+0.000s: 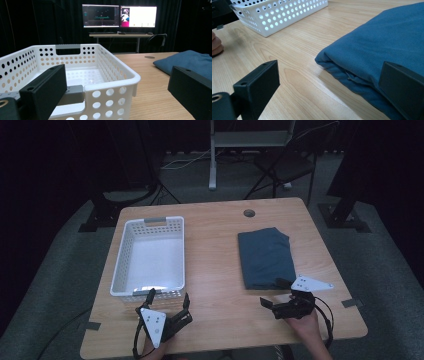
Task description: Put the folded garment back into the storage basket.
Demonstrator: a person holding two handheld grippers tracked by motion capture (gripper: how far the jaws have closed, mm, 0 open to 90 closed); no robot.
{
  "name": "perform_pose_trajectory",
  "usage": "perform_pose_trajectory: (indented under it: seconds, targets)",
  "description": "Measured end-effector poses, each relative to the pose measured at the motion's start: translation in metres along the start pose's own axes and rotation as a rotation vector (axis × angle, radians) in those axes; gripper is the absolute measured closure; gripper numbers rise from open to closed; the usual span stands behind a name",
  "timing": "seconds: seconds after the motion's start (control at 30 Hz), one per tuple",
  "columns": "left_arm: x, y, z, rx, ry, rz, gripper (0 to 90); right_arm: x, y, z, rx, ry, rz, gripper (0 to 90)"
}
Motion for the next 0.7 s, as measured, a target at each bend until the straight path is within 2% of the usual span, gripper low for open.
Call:
perform_pose_trajectory:
  seconds: [0.33, 0.57, 0.7]
  targets:
    - [-0.0001, 0.0, 0.0001, 0.0, 0.0, -0.001, 3.5, -0.0027, -0.0013, -0.0005, -0.011, 0.016, 0.017, 3.2]
    - [-0.0001, 0.0001, 0.0005, 0.003, -0.001, 0.0, 3.5, -0.005, -0.0042, -0.0037, -0.051, 0.022, 0.037, 3.3]
    - [-0.0001, 0.0002, 0.0004, 0.003, -0.001, 0.0, 3.5, -0.0058, -0.0044, -0.0027, -0.057, 0.035, 0.027, 4.2]
Point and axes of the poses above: each handheld gripper's, and its own axes: z roughly backward along the jaws, y roughly out of its top, x roughly to its right, the point moved 8 cm from there along -z, roughly forward along the jaws, and after that the axes turned 9 degrees about -z, right-handed, at the moved point
